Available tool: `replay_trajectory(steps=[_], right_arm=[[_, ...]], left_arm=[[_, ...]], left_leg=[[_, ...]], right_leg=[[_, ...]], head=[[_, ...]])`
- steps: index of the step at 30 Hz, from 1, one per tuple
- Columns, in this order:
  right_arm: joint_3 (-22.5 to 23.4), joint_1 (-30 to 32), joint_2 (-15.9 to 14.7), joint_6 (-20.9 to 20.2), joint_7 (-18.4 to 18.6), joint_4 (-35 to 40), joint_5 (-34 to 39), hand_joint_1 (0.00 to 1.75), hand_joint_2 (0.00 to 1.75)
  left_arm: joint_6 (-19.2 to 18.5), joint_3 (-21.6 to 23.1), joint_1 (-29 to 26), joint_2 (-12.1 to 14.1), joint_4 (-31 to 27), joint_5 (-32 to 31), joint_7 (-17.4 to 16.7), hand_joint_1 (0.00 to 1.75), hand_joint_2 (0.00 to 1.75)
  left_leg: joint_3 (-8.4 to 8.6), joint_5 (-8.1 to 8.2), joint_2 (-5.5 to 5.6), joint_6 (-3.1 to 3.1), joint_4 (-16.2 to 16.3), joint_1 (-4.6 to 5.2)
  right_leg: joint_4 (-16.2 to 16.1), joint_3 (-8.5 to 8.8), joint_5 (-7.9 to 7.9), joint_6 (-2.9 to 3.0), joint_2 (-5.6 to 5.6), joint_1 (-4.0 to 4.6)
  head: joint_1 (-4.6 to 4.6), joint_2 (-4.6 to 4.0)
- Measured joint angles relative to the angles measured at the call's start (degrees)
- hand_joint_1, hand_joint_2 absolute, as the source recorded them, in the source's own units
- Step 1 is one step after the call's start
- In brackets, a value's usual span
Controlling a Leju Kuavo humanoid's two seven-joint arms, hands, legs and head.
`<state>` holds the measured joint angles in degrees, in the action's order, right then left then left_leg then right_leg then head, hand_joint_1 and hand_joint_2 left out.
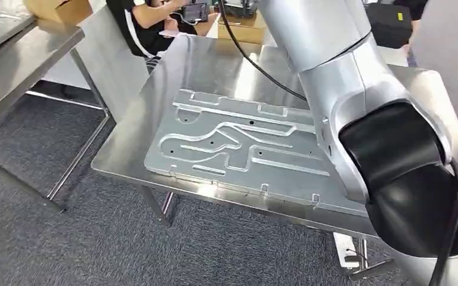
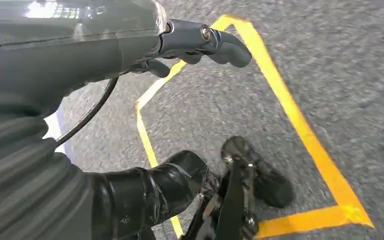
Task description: Take the parts from the cabinet and place them on the table.
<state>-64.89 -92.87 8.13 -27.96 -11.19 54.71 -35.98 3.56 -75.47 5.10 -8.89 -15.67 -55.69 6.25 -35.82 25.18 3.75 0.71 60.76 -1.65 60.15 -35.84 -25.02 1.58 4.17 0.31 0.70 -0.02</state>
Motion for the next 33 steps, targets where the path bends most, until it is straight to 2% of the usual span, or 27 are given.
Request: replay_trajectory(steps=[3, 4, 5, 6, 7, 8, 9, 10, 12, 13, 14, 15, 16, 19, 20, 21, 22, 23, 24, 25, 26, 27, 29, 30, 31, 33], right_arm=[[0.0, 0.2, 0.0, -0.1, 0.2, -0.1, 0.0, 1.75, 1.75], [0.0, 0.2, -0.1, -0.1, 0.2, -0.2, 0.0, 1.75, 1.75], [0.0, 0.2, -0.1, -0.1, 0.2, -0.2, 0.0, 1.75, 1.75], [0.0, 0.1, -0.4, -0.1, 0.2, -0.3, 0.0, 1.75, 1.75], [0.0, 0.0, -0.4, 0.0, 0.2, -0.3, 0.0, 1.75, 1.75], [0.0, 0.0, -0.3, 0.0, 0.0, -0.3, 0.0, 1.75, 1.75], [0.0, 0.1, -0.3, 0.0, -0.4, -0.4, 0.0, 1.75, 1.75], [0.0, 0.1, -0.3, 0.0, -0.5, -0.5, -0.1, 1.75, 1.75], [0.0, 0.2, -0.3, -0.1, -0.3, -0.6, -0.2, 1.75, 1.75], [0.0, 0.1, -0.3, -0.2, 0.0, -0.6, -0.1, 1.75, 1.75], [0.0, 0.1, -0.3, -0.2, 0.0, -0.6, 0.0, 1.75, 1.75], [0.0, 0.0, -0.3, -0.2, 0.0, -0.6, 0.0, 1.75, 1.75], [0.0, -0.1, -0.3, -0.2, -0.2, -0.6, 0.0, 1.75, 1.75], [0.0, 0.1, -0.5, 0.0, -0.3, -1.0, 0.0, 1.75, 1.75], [0.0, 0.1, -0.4, 0.0, -0.3, -1.1, 0.0, 1.75, 1.75], [0.0, 0.1, -0.5, 0.0, -0.3, -1.2, 0.0, 1.75, 1.75], [0.0, 0.1, -0.5, 0.1, -0.3, -1.2, 0.0, 1.75, 1.75], [0.0, 0.2, -0.5, 0.1, -0.2, -1.2, -0.1, 1.75, 1.75], [0.0, 0.3, -0.5, 0.2, -0.2, -1.3, -0.2, 1.75, 1.75], [0.0, 0.6, -0.5, 0.3, 0.1, -1.3, -0.6, 1.75, 1.75], [-0.1, 1.0, -0.5, 0.4, 0.4, -1.3, -1.1, 1.75, 1.75], [-0.1, 1.3, -0.5, 0.4, 0.5, -1.3, -1.2, 1.75, 1.75], [-0.1, 1.4, -0.5, 0.4, 0.8, -1.3, -1.4, 1.75, 1.75], [-0.1, 1.4, -0.5, 0.6, 0.8, -1.3, -1.7, 1.75, 1.75], [-0.1, 1.2, -0.5, 0.7, 0.9, -1.3, -1.8, 1.75, 1.75], [-0.1, 1.5, -0.6, 0.7, 0.9, -1.3, -1.9, 1.75, 1.75]], left_arm=[[-0.2, 0.0, 0.3, 0.0, 0.0, 0.0, 0.2, 0.0, 1.75], [-0.2, 0.0, 0.3, -0.1, 0.0, 0.0, 0.2, 0.0, 1.75], [-0.4, 0.0, 0.3, -0.4, 0.0, 0.0, 0.1, 0.0, 1.75], [-0.4, 0.0, 0.3, -0.3, 0.0, -0.1, 0.1, 0.0, 1.75], [-0.5, 0.0, 0.2, -0.3, 0.0, -0.1, 0.1, 0.0, 1.75], [-0.5, 0.0, 0.2, -0.3, 0.0, -0.1, 0.1, 0.0, 1.75], [-0.5, 0.0, 0.3, -0.3, 0.0, -0.1, 0.4, 0.0, 1.75], [-0.5, 0.0, 0.3, -0.3, 0.0, 0.0, 0.5, 0.0, 1.75], [-0.6, 0.0, 0.3, -0.3, 0.0, 0.0, 0.4, 0.0, 1.75], [-0.7, 0.0, 0.3, -0.3, 0.0, -0.1, 0.4, 0.0, 1.75], [-0.7, 0.0, 0.3, -0.3, 0.0, -0.1, 0.4, 0.0, 1.75], [-0.8, 0.0, 0.3, -0.3, 0.0, -0.1, 0.4, 0.0, 1.75], [-0.7, 0.0, 0.3, -0.3, 0.0, -0.2, 0.4, 0.0, 1.75], [-0.5, 0.0, 0.4, -0.3, 0.0, -0.2, 0.2, 0.0, 1.75], [-0.5, 0.0, 0.4, -0.3, 0.0, -0.2, 0.1, 0.0, 1.75], [-0.4, 0.0, 0.4, -0.3, 0.0, -0.2, 0.1, 0.0, 1.75], [-0.4, 0.0, 0.4, -0.3, 0.0, -0.2, 0.1, 0.0, 1.75], [-0.3, 0.0, 0.2, -0.3, 0.0, -0.2, 0.1, 0.0, 1.75], [-0.3, 0.0, 0.2, -0.3, 0.0, -0.2, 0.1, 0.0, 1.75], [-0.3, 0.0, 0.2, -0.3, 0.0, -0.2, 0.1, 0.0, 1.75], [-0.3, 0.0, 0.2, -0.3, 0.0, -0.2, 0.1, 0.0, 1.75], [-0.3, 0.0, 0.2, -0.2, 0.0, -0.2, 0.1, 0.0, 1.75], [-0.2, 0.0, 0.2, -0.2, 0.0, -0.2, 0.1, 0.0, 1.75], [-0.2, 0.0, 0.2, -0.1, 0.0, -0.2, 0.1, 0.0, 1.75], [-0.2, 0.0, 0.2, 0.0, 0.0, -0.2, 0.1, 0.0, 1.75], [-0.2, 0.0, 0.4, 0.0, 0.0, -0.2, 0.1, 0.0, 1.75]], left_leg=[[0.04, -0.03, -0.85, -0.19, -0.6, 0.44], [0.31, -0.33, -1.43, -0.65, -1.1, -0.07], [0.69, -0.55, -2.28, -0.96, -1.6, -0.4], [0.87, -0.58, -2.61, -1.32, -1.9, -0.37], [0.99, -0.58, -3.12, -1.47, -2.1, -0.34], [1.01, -0.53, -3.63, -1.53, -2.0, -0.34], [1.02, -0.45, -4.19, -1.61, -2.0, -0.36], [1.06, -0.37, -4.6, -1.57, -2.0, -0.38], [1.27, -0.19, -5.3, -1.45, -2.0, -0.48], [1.6, 0.07, -5.93, -1.2, -2.0, -0.56], [1.84, 0.26, -6.28, -0.99, -2.0, -0.58], [1.93, 0.49, -6.6, -0.62, -1.9, -0.37], [1.77, 0.7, -6.75, -0.19, -1.6, 0.01], [2.41, 0.82, -8.3, 0.77, -2.2, 0.02], [2.36, 1.36, -7.88, 1.26, -1.9, -0.19], [1.99, 2.5, -6.33, 1.17, -0.5, -0.31], [0.57, 4.57, -5.25, 1.02, 2.9, -0.28], [-1.88, 7.0, -4.51, 0.99, 8.0, -0.14], [-4.19, 8.55, -4.23, 0.98, 12.4, -0.08], [-6.09, 9.21, -4.19, 0.89, 15.7, -0.05], [-6.65, 8.33, -4.18, 0.71, 16.1, -0.01], [-5.91, 6.15, -4.18, 0.43, 13.8, 0.07], [-2.05, 0.42, -4.05, -0.31, 4.3, 0.34], [-0.51, -0.37, -3.78, -0.85, 0.3, 0.5], [0.19, 0.11, -3.69, -0.84, -0.6, 0.79], [0.01, 0.07, -3.53, -0.97, -0.5, 1.02]], right_leg=[[-0.1, -0.52, 0.38, -0.93, 1.4, -0.66], [-0.1, -0.55, 0.41, -1.22, 1.91, -0.29], [0.3, -0.81, -0.14, -1.31, 1.08, -0.46], [2.0, -1.42, -1.42, -1.57, -1.37, -0.07], [6.0, -3.35, -3.59, -1.95, -2.86, -0.3], [10.7, -5.68, -5.65, -2.26, -3.48, -0.58], [15.0, -7.91, -6.96, -2.57, -3.68, -0.9], [17.3, -9.27, -7.17, -2.79, -3.81, -1.19], [15.4, -8.67, -4.94, -3.07, -4.05, -1.56], [8.7, -5.56, -1.1, -3.16, -4.64, -1.73], [4.2, -3.32, 1.11, -3.07, -5.63, -1.7], [0.3, -1.57, 1.43, -2.88, -7.85, -1.3], [-0.9, -0.93, 1.03, -2.4, -7.53, -0.7], [-0.5, -1.3, 0.98, -1.53, -6.14, -0.51], [-1.2, -0.67, 1.29, -0.95, -5.63, -1.12], [-1.4, -0.48, 1.3, -0.69, -5.25, -1.11], [-1.4, -0.45, 1.31, -0.1, -5.11, -1.08], [-1.4, -0.44, 1.24, 0.05, -4.69, -0.98], [-1.3, -0.43, 1.17, 0.2, -4.15, -0.78], [-1.2, -0.41, 1.11, 0.36, -3.62, -0.55], [-1.0, -0.28, 0.97, 0.52, -3.14, -0.38], [-0.9, -0.07, 0.78, 0.56, -2.81, -0.23], [-0.4, 0.23, 0.24, 0.48, -2.28, -0.07], [-0.1, 0.2, -0.05, 0.36, -2.2, -0.14], [0.3, -0.22, -0.19, 0.1, -2.02, 0.28], [0.0, -0.31, -0.06, -0.33, -1.95, -0.03]], head=[[-0.02, 0.0], [0.0, 0.0], [-0.04, 0.0], [0.18, 0.0], [0.13, 0.0], [0.11, 0.0], [0.13, 0.0], [0.11, 0.0], [0.13, 0.0], [0.13, 0.0], [0.13, 0.0], [0.13, 0.0], [0.11, 0.0], [0.13, 0.0], [0.0, 0.0], [0.13, 0.0], [0.0, 0.0], [0.07, 0.0], [0.07, 0.0], [0.07, 0.0], [0.07, 0.0], [0.04, 0.0], [0.04, 0.0], [0.09, 0.0], [0.07, 0.0], [0.04, 0.0]])
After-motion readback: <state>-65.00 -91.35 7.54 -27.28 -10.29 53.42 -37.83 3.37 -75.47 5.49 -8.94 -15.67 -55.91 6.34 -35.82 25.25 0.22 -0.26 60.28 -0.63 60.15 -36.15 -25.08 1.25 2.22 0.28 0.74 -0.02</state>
